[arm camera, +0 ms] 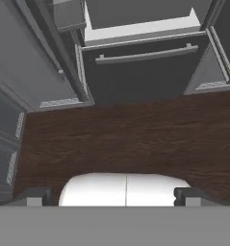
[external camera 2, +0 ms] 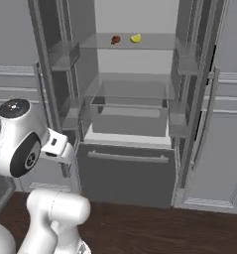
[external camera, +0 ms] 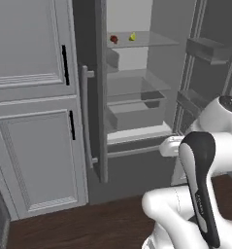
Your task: Place one lemon wedge and one chicken drumstick in each tupperware on the nearby counter, to pack two identical lunches.
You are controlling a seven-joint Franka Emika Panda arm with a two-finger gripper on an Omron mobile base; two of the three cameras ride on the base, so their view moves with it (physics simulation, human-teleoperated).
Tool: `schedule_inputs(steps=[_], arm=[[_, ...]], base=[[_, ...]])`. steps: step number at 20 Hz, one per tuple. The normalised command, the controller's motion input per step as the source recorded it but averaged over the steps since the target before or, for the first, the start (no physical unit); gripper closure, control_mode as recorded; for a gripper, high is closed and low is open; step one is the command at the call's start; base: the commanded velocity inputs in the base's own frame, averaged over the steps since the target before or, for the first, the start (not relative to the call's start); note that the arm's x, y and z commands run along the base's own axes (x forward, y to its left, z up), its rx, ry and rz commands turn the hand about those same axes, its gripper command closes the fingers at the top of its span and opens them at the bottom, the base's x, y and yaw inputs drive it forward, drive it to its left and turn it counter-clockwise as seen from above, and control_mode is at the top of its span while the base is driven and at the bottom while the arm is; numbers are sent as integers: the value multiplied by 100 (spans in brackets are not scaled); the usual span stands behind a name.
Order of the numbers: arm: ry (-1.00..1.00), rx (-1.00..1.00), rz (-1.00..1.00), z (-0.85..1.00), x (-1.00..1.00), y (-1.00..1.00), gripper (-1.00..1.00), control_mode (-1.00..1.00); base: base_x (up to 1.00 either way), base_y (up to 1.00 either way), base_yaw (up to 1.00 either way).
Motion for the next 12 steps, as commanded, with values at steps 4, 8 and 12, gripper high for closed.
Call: schedule_inputs(steps=[4, 8, 12], arm=[[0, 0, 0, 0, 0, 0, -100, 100], [0, 0, 0, 0, 0, 0, -100, 100], [0, 0, 0, 0, 0, 0, -100, 100]], base=[[64, -97, -25], [67, -60, 11], [60, 0, 16]])
